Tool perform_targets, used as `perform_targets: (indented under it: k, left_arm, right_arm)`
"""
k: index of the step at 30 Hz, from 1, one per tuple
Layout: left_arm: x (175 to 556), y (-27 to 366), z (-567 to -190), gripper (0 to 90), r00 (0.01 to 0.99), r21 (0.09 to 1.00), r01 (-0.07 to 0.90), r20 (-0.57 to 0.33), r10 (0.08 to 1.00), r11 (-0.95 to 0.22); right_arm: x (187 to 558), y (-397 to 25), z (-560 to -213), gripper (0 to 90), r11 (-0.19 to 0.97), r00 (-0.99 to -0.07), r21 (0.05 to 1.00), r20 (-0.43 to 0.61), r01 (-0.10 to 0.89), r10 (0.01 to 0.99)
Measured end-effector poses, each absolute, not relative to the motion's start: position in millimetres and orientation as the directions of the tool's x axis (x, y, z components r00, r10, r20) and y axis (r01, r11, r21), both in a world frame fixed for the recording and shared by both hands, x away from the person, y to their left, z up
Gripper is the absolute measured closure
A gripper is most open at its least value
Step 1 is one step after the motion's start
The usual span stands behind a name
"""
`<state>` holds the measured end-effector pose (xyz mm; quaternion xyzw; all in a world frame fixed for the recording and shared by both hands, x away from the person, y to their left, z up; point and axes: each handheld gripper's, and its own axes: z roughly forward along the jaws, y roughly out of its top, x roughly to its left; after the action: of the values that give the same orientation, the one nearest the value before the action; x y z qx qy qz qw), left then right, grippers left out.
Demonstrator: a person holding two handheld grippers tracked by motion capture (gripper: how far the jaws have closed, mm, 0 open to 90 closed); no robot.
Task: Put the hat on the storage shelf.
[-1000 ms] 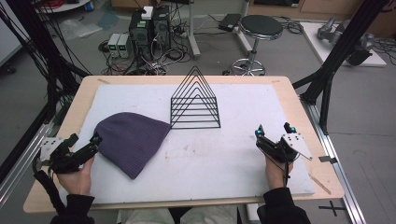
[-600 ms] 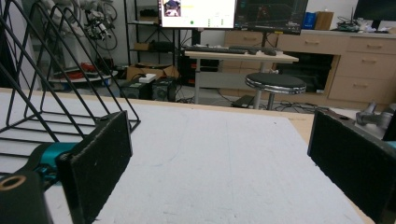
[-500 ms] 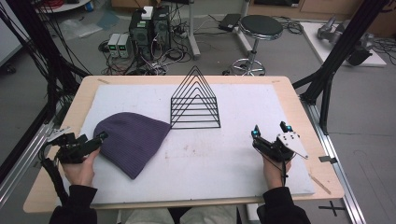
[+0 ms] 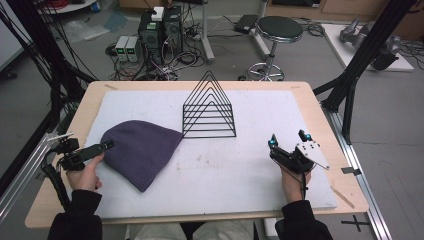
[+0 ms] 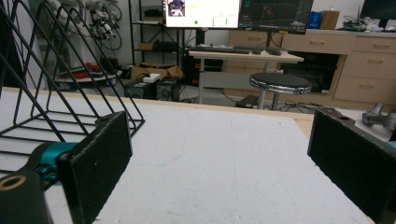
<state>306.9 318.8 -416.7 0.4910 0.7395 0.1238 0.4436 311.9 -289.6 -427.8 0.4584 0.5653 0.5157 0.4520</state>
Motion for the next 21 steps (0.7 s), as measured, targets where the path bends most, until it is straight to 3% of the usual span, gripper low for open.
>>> perform_targets:
  k: [5,21]
  left_arm:
    - [309.1,321.3,-419.0,16.8,-0.187,0.592,0.62,-0.527,0.829,0.516]
    - [322.0,327.9,-432.9,17.2,-0.232,0.473,0.684,-0.581,0.78,0.555]
  right_arm:
    - [312.0,-289.5,-427.8,5.7,0.048,-0.17,0.998,-0.039,0.051,0.985]
    - [311.6,-288.7,-427.5,5.7,0.043,-0.172,0.998,-0.034,0.051,0.985]
